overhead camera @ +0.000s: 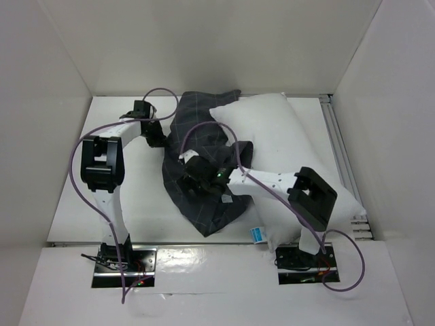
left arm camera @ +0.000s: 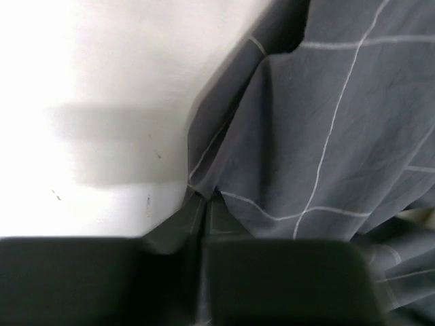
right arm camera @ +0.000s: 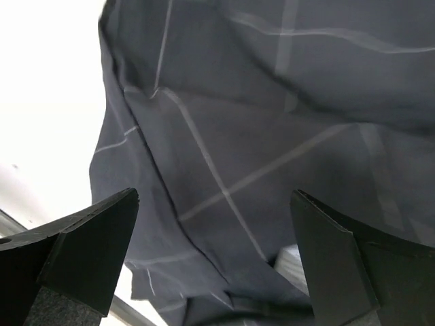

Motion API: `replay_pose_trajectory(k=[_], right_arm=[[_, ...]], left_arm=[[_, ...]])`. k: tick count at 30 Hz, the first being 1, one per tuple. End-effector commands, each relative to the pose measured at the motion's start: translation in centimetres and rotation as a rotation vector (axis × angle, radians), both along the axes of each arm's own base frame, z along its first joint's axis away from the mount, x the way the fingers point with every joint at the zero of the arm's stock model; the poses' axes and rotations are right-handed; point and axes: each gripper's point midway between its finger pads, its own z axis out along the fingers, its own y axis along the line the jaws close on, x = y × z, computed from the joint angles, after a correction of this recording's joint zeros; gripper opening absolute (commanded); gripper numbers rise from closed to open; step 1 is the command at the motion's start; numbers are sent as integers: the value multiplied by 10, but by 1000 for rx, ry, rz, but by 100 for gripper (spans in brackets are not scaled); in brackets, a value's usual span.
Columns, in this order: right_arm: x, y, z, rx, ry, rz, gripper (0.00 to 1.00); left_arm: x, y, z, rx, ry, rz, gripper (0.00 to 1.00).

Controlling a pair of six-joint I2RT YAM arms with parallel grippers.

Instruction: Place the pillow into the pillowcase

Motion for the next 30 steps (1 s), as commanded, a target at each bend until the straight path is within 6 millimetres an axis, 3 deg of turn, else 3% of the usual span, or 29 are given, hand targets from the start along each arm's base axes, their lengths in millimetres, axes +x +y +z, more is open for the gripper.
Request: replay_pose_trajectory(k=[1, 4, 5, 9, 11, 14, 16, 17, 18, 19, 20, 22, 23, 26, 29, 30], right_arm=[[-25, 23, -28, 39, 84, 89, 98], [-40, 33, -46, 68, 148, 128, 86], [-48, 37, -47, 83, 163, 153, 66], [-41, 31, -50, 39, 139, 131, 0], [-17, 25, -32, 23, 57, 81, 0], [34, 2, 16, 6, -82, -1, 0], [74, -26, 53, -19, -180, -58, 0], [95, -28, 89, 14, -252, -83, 0], [113, -40, 109, -6, -312, -130, 0], [135, -59, 136, -14, -375, -175, 0], [150, -64, 179, 24, -446, -214, 0], [167, -82, 226, 40, -548, -278, 0], [164, -87, 266, 99, -610, -297, 0], [147, -89, 310, 208, -690, -259, 0], [120, -77, 309, 237, -712, -158, 0], [102, -68, 293, 236, -690, -108, 0]], left_arm=[[13, 1, 12, -17, -37, 1, 3], [18, 3, 20, -37, -52, 1, 0], [19, 6, 26, -46, -62, 5, 0], [28, 20, 62, -44, -137, 32, 0], [34, 25, 81, -50, -180, 38, 0], [46, 39, 119, -78, -261, 48, 0], [59, 51, 161, -114, -346, 69, 0], [64, 55, 178, -122, -385, 66, 0], [67, 58, 194, -136, -411, 71, 0], [75, 65, 235, -156, -500, 73, 0], [78, 68, 247, -171, -521, 74, 0], [81, 72, 276, -214, -573, 74, 0], [83, 81, 301, -214, -636, 79, 0], [73, 96, 344, -228, -736, 81, 0], [55, 112, 367, -224, -783, 103, 0], [51, 125, 357, -218, -765, 134, 0]])
